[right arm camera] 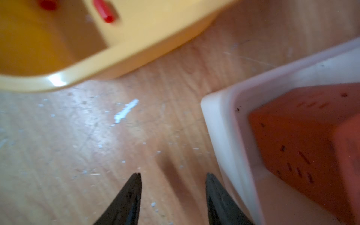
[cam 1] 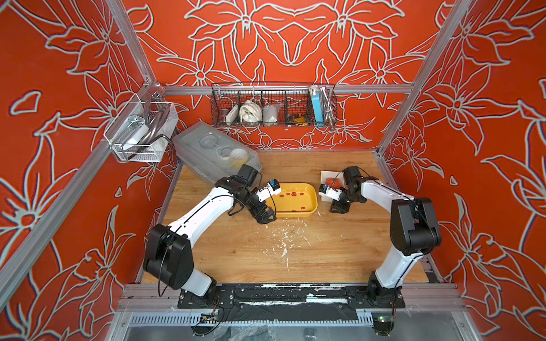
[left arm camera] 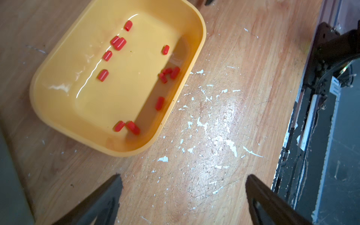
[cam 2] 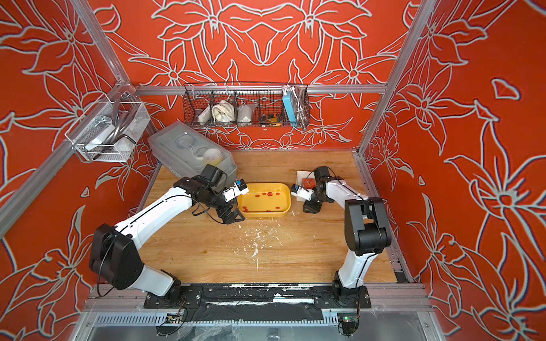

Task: Take the screw protection sleeves out of the storage box
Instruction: Adjust the storage box at the center of the board.

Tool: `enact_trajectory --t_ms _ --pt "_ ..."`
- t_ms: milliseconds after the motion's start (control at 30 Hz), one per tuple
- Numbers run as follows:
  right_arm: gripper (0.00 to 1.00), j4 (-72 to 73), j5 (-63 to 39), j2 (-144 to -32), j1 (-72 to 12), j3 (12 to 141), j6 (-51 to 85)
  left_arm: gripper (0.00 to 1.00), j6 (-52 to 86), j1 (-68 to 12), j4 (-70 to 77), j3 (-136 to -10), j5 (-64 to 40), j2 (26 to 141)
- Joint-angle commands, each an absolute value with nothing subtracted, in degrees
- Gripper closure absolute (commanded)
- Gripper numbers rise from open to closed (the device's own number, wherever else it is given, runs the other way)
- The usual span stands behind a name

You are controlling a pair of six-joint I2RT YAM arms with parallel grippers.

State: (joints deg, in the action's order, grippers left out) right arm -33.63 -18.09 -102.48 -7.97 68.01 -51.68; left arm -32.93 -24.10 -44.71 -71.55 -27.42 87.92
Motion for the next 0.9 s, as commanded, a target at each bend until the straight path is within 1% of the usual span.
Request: enact_trajectory --t_ms 0,167,300,367,433,500,567,733,867 --pt "0.47 -33.24 -17.85 -103.04 -6.94 70.25 -49.97 0.05 -39.68 -27.74 -49.31 -73.88 -24.07 91.33" --pt "0.43 -39.24 -24.04 -97.65 -6.81 67.23 -47.77 0.09 -47.31 -34.33 -44.58 -76.35 -17.93 97.68" --pt "0.39 -44.50 -27.13 -91.32 -6.92 63.81 -46.24 0.15 -49.22 -37.18 -42.71 -81.03 -15.06 103.36" --pt "0.36 -45.52 -28.65 -87.24 -6.89 61.26 -45.53 0.17 -48.79 -37.86 -43.06 -82.58 -15.45 104.84" --pt "0.34 -45.49 -29.32 -83.79 -6.96 59.04 -44.64 0.18 -48.78 -37.88 -42.01 -82.21 -16.50 105.06" --pt "0.34 -45.55 -29.33 -81.30 -6.99 57.82 -42.97 0.19 -49.23 -37.96 -39.89 -81.17 -16.92 105.19" --pt "0.34 -45.96 -29.91 -79.47 -7.00 57.25 -41.08 0.22 -49.57 -38.08 -38.40 -81.01 -17.29 106.30" --pt "0.34 -45.53 -31.22 -76.68 -7.07 55.38 -36.83 0.40 -49.57 -38.91 -37.88 -83.37 -19.37 110.36" --pt "0.34 -45.28 -30.94 -76.54 -7.16 55.13 -34.97 0.54 -49.47 -39.07 -36.97 -83.67 -20.02 112.22"
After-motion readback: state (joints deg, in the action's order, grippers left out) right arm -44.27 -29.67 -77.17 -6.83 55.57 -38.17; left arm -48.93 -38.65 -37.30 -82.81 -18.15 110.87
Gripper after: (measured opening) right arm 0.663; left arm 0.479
